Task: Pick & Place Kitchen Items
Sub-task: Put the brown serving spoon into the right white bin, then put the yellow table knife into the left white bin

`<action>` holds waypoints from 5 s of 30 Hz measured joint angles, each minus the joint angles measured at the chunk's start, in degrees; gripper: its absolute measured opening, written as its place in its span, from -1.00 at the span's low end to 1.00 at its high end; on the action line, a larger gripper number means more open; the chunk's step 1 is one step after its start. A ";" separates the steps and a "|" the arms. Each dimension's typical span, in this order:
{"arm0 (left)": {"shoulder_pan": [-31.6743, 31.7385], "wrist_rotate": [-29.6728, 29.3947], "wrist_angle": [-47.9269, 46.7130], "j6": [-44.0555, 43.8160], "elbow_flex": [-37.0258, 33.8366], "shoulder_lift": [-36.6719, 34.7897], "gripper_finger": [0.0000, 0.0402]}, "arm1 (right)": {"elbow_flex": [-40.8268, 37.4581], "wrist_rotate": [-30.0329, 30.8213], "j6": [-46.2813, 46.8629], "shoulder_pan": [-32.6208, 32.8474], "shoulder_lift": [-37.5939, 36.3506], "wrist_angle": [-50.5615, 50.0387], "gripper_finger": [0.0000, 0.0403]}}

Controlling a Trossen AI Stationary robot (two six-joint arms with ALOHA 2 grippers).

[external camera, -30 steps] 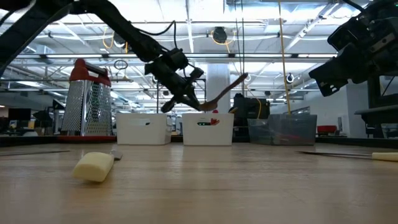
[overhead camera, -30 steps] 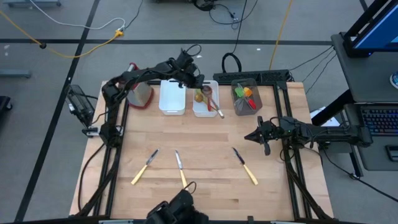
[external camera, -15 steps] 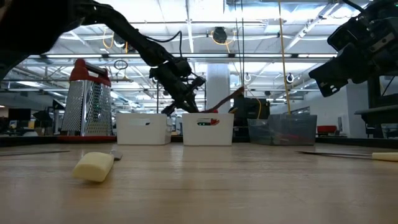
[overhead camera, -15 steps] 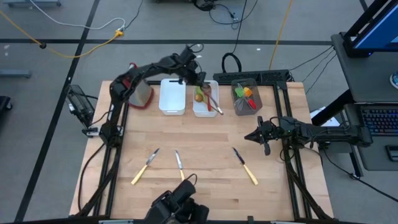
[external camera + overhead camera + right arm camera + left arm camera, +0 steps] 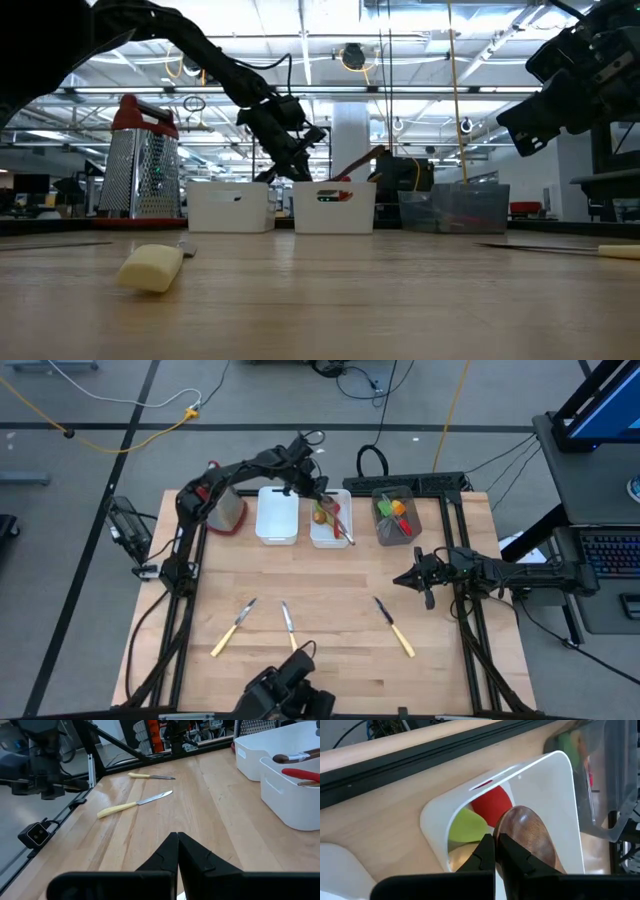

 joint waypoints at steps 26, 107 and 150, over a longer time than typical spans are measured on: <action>-0.90 -7.16 2.93 0.66 -0.02 -0.02 -0.63 | 0.00 0.00 0.00 0.02 -0.02 0.00 -1.00; -64.54 -27.90 -53.92 -48.37 -12.29 -29.71 0.01 | 0.00 -0.26 -3.23 0.00 -0.02 0.09 -1.00; -75.65 -17.94 -14.13 -60.96 -58.87 -42.86 0.01 | 0.00 1.46 -3.42 0.01 -0.02 0.09 -1.00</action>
